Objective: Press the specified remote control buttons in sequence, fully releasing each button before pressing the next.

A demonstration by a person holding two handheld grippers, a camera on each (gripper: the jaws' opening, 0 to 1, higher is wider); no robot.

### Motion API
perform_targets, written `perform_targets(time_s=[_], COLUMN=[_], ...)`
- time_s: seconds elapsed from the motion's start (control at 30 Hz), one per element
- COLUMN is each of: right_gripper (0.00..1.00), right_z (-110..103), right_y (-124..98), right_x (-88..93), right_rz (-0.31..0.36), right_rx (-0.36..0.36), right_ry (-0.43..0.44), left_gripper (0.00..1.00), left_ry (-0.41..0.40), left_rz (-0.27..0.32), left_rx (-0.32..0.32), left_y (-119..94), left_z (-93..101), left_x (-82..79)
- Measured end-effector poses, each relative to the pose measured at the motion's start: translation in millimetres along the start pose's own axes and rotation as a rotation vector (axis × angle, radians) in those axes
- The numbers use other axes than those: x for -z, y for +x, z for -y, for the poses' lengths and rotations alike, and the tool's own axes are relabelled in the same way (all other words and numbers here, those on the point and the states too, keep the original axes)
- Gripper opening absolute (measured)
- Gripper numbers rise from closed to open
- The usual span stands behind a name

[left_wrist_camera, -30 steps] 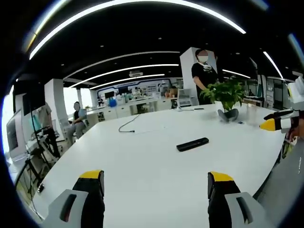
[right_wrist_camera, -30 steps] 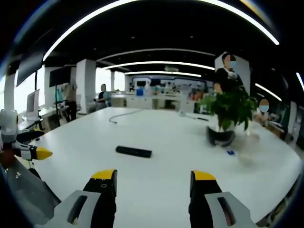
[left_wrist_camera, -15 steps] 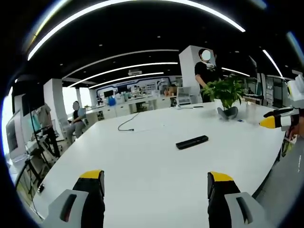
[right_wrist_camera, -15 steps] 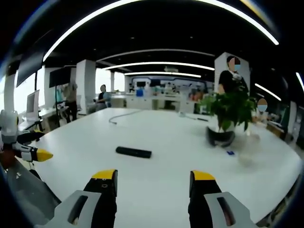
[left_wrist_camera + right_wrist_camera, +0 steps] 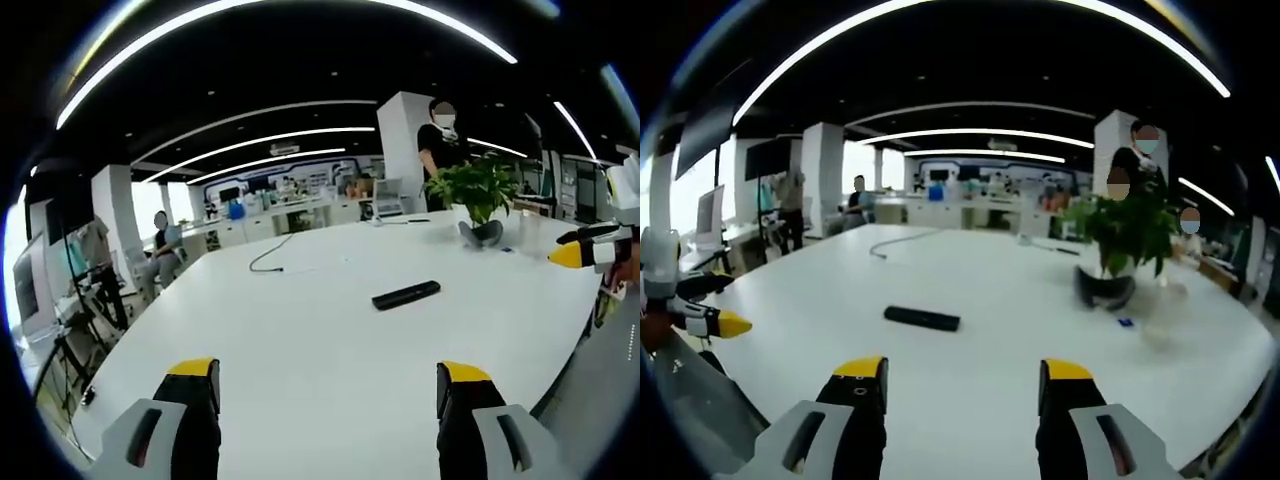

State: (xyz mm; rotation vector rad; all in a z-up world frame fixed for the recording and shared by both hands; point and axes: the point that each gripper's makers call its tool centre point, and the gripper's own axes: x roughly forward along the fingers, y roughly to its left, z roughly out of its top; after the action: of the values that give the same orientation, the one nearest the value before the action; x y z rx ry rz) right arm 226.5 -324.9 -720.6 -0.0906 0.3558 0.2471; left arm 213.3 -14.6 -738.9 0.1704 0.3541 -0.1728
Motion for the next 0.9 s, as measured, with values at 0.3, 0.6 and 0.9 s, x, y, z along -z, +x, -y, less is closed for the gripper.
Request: perform_targets(time_s=[0.3, 0.6, 0.9], right_gripper=[0.58, 0.58, 0.58], right_z=[2, 4, 10], right_y=[-1, -2, -4], right_x=[-1.7, -3.8, -5.7], right_rz=[0.012, 0.022, 0.038], right_rx=[0.007, 0.01, 0.03], right_ry=[0.011, 0.021, 0.044], left_gripper=[0.93, 0.92, 0.91], left_ry=[-0.005, -0.004, 0.03], left_rz=[-0.007, -0.006, -0.005], left_rx=[0.007, 0.02, 0.076], left_y=[1, 0, 5], left_z=[0.8, 2.9, 11.6], left_x=[0.8, -1.9, -17.1])
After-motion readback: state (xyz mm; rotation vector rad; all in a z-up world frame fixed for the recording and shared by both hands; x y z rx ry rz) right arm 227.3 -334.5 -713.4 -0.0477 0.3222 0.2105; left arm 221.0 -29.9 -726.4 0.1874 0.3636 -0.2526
